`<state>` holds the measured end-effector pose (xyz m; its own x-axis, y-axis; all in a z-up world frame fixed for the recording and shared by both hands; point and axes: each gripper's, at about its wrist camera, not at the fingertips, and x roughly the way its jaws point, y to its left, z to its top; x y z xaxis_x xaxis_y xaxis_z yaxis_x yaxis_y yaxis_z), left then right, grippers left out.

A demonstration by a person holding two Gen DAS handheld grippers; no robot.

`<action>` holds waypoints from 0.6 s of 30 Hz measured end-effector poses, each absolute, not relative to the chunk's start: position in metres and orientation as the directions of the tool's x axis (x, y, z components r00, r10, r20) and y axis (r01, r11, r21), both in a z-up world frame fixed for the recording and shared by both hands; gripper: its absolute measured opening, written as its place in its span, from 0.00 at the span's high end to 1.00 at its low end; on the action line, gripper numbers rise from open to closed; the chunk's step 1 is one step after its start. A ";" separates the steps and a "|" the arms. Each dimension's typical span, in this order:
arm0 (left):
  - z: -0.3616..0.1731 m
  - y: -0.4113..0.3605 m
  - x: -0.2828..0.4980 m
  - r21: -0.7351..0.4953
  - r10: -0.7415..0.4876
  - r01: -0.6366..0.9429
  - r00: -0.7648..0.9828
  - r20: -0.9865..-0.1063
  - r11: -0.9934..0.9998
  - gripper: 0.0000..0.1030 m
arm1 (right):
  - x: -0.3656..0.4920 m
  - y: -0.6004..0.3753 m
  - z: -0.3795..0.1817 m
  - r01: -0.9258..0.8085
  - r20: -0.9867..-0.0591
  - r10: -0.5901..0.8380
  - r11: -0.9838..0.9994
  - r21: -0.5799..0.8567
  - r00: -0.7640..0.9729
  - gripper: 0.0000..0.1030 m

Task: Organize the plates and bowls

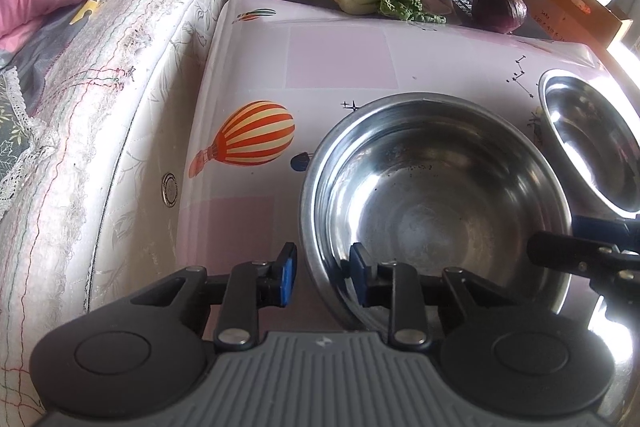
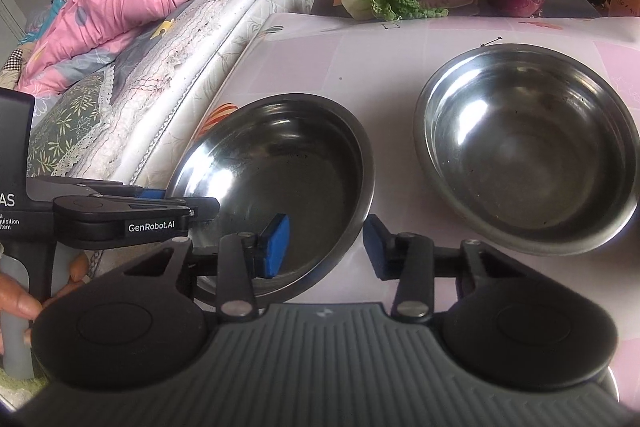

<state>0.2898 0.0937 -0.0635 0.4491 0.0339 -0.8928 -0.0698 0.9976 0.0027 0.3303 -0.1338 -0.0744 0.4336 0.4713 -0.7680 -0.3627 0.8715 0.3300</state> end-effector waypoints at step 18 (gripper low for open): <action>-0.057 0.113 0.271 -0.021 0.021 -0.087 0.452 -0.892 0.996 0.71 | 0.331 -0.111 -0.071 -0.441 -0.769 0.456 0.861 0.253 0.448 0.72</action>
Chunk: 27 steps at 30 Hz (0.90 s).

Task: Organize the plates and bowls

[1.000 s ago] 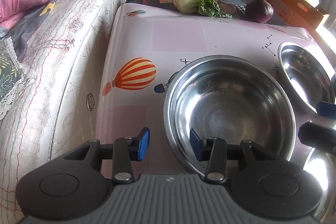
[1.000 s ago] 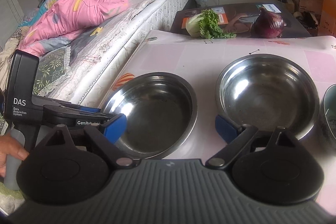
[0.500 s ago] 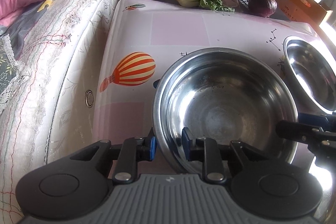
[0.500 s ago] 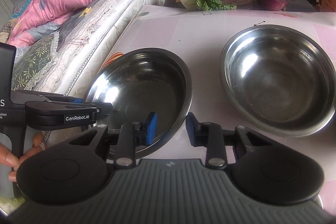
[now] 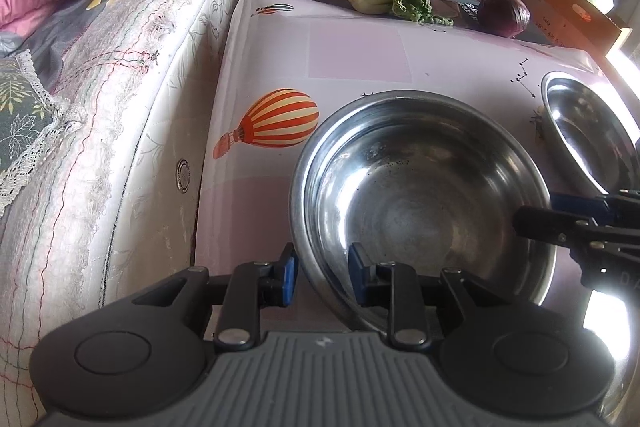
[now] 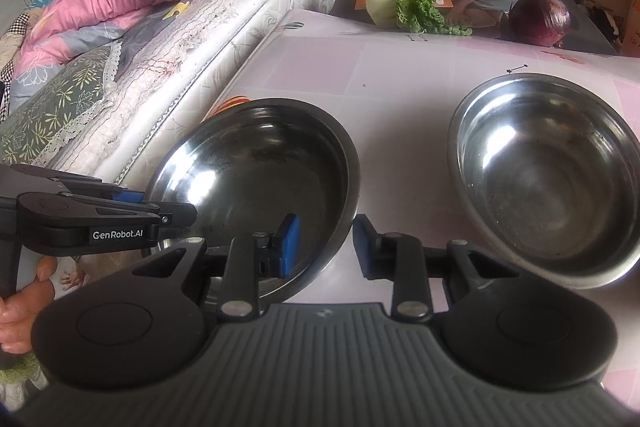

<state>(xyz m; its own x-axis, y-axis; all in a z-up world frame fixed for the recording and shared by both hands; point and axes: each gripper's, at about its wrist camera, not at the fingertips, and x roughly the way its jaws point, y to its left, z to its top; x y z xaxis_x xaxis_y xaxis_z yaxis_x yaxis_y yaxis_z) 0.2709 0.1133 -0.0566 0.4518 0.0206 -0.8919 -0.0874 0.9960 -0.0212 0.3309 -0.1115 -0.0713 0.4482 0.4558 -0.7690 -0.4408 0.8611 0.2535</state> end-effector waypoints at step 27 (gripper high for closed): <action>-0.058 0.109 0.276 0.017 0.055 -0.084 0.469 -0.881 0.996 0.71 | 0.334 -0.105 -0.065 -0.467 -0.746 0.432 0.865 0.184 0.506 0.77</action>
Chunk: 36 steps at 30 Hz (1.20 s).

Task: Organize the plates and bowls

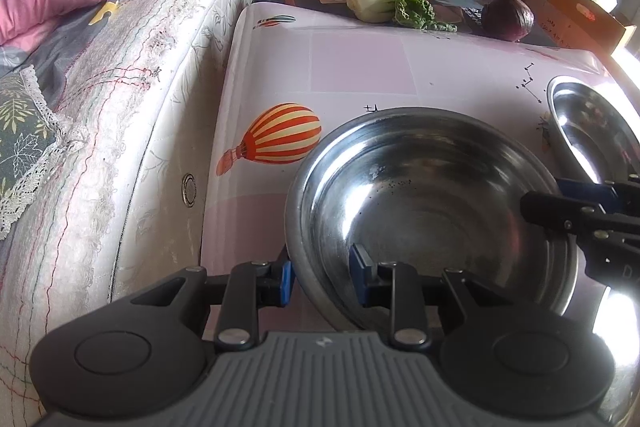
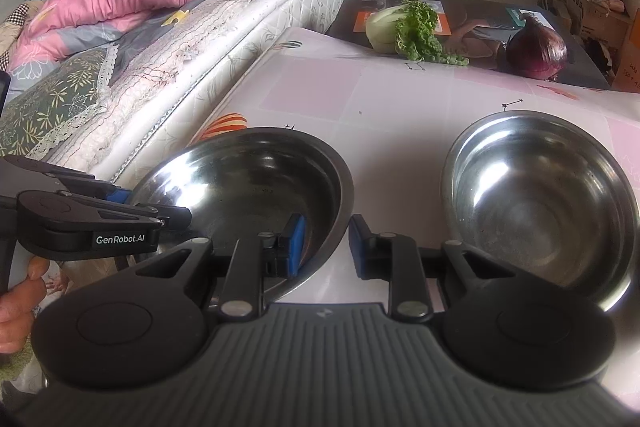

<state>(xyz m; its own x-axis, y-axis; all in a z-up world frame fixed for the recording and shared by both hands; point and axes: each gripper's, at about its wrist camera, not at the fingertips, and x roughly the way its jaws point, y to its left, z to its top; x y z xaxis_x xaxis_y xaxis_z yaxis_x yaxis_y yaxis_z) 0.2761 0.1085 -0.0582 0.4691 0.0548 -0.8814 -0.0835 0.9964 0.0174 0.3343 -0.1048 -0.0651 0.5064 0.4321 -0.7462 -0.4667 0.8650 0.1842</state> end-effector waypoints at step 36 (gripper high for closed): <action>-0.067 0.100 0.287 0.065 0.086 -0.061 0.463 -0.882 0.996 0.68 | 0.339 -0.099 -0.076 -0.463 -0.756 0.411 0.871 0.162 0.509 0.77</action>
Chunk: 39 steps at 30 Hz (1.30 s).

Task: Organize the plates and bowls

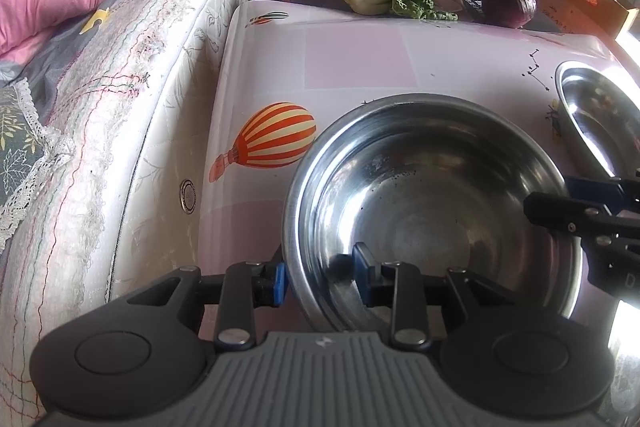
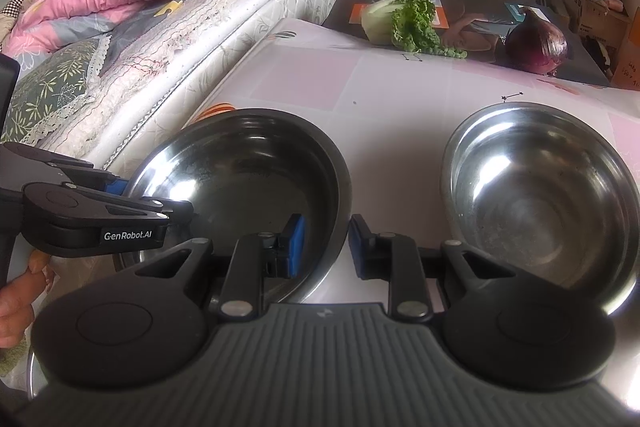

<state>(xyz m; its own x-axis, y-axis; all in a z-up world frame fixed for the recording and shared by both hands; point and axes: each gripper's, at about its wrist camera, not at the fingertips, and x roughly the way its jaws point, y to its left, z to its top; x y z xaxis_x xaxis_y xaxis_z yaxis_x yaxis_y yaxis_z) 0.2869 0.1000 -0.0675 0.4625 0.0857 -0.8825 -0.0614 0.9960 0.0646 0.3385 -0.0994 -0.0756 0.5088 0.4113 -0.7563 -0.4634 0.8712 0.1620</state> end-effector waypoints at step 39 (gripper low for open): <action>0.009 -0.009 0.302 0.150 0.030 0.155 0.590 -0.807 0.977 0.68 | 0.320 -0.208 -0.010 -0.345 -0.635 0.358 0.927 0.150 0.685 0.77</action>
<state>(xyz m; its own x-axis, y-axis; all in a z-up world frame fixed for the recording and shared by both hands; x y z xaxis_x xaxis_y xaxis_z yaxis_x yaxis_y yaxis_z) 0.3024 -0.0090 0.0091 0.5903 0.0302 -0.8066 0.1546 0.9766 0.1497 0.3199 -0.2080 -0.0098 0.6846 0.3579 -0.6350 -0.3449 0.9265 0.1505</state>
